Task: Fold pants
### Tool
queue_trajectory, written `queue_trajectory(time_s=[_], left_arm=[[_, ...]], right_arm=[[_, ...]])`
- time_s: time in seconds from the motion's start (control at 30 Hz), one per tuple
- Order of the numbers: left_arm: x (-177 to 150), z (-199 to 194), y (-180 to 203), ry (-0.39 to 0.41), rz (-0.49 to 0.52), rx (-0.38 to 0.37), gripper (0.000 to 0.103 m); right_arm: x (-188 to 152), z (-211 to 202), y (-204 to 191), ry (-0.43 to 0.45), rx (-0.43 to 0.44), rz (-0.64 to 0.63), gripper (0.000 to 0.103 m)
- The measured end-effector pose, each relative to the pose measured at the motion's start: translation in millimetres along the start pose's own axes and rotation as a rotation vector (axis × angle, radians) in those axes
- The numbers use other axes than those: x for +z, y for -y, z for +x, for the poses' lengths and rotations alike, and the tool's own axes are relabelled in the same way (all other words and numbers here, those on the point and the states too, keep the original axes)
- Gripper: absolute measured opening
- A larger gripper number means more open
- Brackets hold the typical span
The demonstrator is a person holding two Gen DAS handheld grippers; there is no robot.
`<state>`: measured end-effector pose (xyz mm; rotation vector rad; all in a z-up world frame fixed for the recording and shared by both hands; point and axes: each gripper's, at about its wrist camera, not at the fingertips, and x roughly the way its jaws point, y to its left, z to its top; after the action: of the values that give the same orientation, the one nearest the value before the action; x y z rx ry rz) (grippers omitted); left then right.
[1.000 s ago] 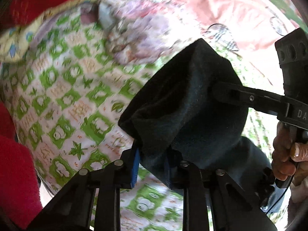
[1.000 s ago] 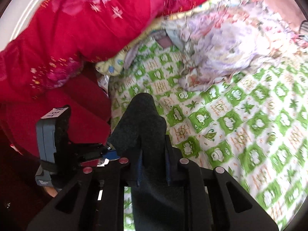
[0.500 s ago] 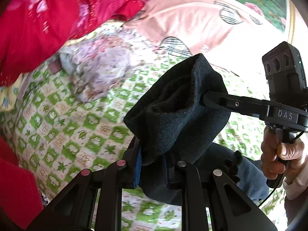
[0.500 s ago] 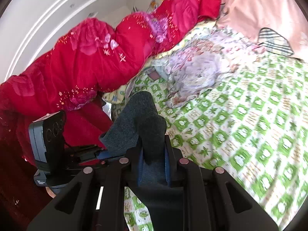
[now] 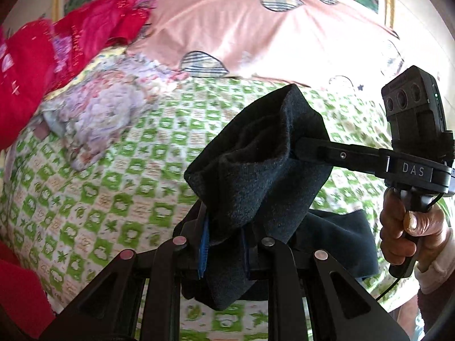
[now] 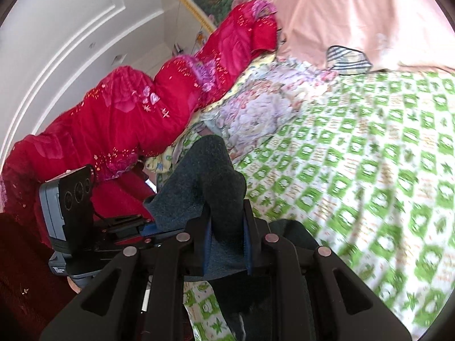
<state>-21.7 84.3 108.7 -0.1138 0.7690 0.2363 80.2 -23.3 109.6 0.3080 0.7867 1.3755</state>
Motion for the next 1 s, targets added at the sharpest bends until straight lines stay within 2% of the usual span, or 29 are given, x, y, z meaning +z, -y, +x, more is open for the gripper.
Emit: queue_trajectory(time_s=[0.23, 0.53, 0.77, 0.83, 1.0], left_arm=[[-6, 11, 37, -0.027, 0.078, -0.034, 0.017], [-19, 28, 67, -0.067, 0.145, -0.068, 0.017], [-26, 34, 78, -0.063, 0.163, -0.119, 0.017], [-28, 34, 81, -0.052, 0.168, -0.14, 0.017], [-30, 32, 88, -0.018, 0.169, -0.178, 0.018]], right_arm=[[-27, -35, 24, 0.055, -0.031, 0.063, 0.02], [-60, -57, 51, 0.09, -0.062, 0.136, 0.02], [-80, -69, 61, 0.112, -0.11, 0.177, 0.022], [-83, -72, 64, 0.121, -0.129, 0.193, 0.026], [-85, -76, 68, 0.129, -0.146, 0.197, 0.025]])
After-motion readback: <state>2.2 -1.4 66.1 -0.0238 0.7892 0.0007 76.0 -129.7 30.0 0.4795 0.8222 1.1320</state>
